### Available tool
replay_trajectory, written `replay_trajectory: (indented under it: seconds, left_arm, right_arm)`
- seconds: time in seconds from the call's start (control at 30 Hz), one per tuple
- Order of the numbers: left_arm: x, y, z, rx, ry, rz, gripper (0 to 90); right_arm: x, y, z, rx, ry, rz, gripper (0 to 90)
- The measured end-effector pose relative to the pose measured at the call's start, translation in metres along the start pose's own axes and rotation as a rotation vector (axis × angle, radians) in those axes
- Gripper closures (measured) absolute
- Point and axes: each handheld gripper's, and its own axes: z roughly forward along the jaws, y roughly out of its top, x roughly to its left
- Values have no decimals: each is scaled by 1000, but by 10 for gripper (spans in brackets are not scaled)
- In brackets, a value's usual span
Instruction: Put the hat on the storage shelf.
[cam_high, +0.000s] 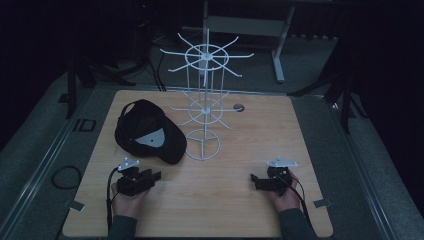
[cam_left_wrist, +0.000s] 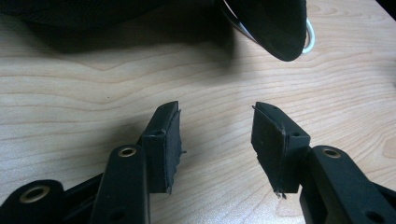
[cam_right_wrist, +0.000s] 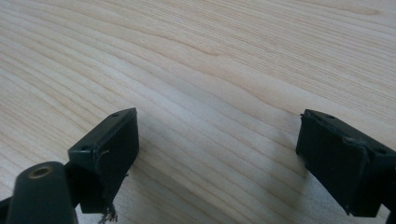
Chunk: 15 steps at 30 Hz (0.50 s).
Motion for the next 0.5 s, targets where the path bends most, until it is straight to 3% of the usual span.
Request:
replay_trajectory:
  seconds: [0.2,0.5]
  left_arm:
    - [-3,1,-1,6,21,32,526]
    - [-10,5,-2,2,-10,32,494]
  right_arm:
    - [0,0,0,0,0,0,130]
    - [0,0,0,0,0,0,130]
